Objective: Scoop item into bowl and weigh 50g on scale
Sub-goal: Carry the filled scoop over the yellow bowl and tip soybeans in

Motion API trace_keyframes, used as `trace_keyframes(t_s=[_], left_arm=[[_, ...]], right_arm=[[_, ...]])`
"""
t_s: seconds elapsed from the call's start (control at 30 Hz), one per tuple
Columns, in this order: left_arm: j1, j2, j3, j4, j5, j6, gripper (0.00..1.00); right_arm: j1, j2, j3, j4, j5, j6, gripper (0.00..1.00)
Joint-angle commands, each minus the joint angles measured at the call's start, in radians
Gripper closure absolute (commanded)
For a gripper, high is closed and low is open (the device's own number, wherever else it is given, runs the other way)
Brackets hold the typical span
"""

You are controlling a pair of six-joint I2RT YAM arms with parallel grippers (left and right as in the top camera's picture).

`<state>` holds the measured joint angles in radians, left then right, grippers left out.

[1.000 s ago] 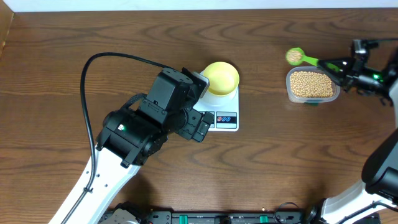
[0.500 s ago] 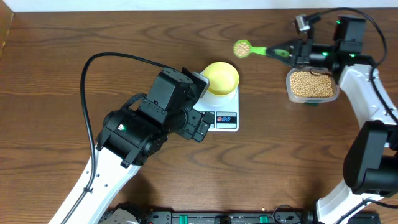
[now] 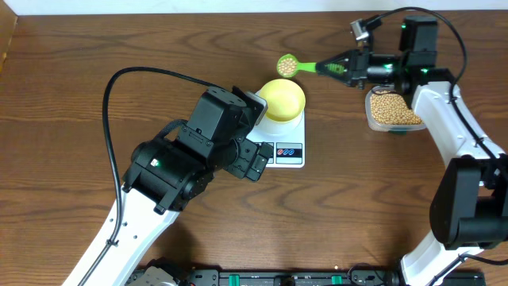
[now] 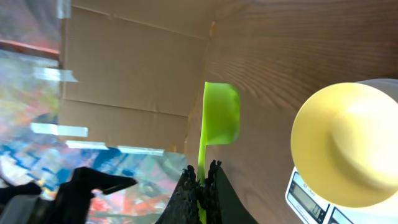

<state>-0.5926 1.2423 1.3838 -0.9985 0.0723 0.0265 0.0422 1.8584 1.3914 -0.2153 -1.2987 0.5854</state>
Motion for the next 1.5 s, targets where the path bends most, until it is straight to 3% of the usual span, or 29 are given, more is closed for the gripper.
trace_keyframes(t_s=[0.0, 0.9, 1.23, 1.47], left_arm=[[0.002, -0.002, 0.026, -0.003, -0.013, 0.006, 0.02], [0.002, -0.002, 0.026, -0.003, -0.013, 0.006, 0.02], [0.002, -0.002, 0.026, -0.003, -0.013, 0.006, 0.02], [0.002, -0.002, 0.026, -0.003, -0.013, 0.006, 0.02]], right_arm=[[0.040, 0.009, 0.002, -0.011, 0.099, -0.063, 0.99], [0.173, 0.003, 0.009, -0.214, 0.512, -0.297, 0.99], [0.236, 0.002, 0.173, -0.471, 0.751, -0.458, 0.99], [0.272, 0.002, 0.229, -0.536, 0.865, -0.491, 0.99]])
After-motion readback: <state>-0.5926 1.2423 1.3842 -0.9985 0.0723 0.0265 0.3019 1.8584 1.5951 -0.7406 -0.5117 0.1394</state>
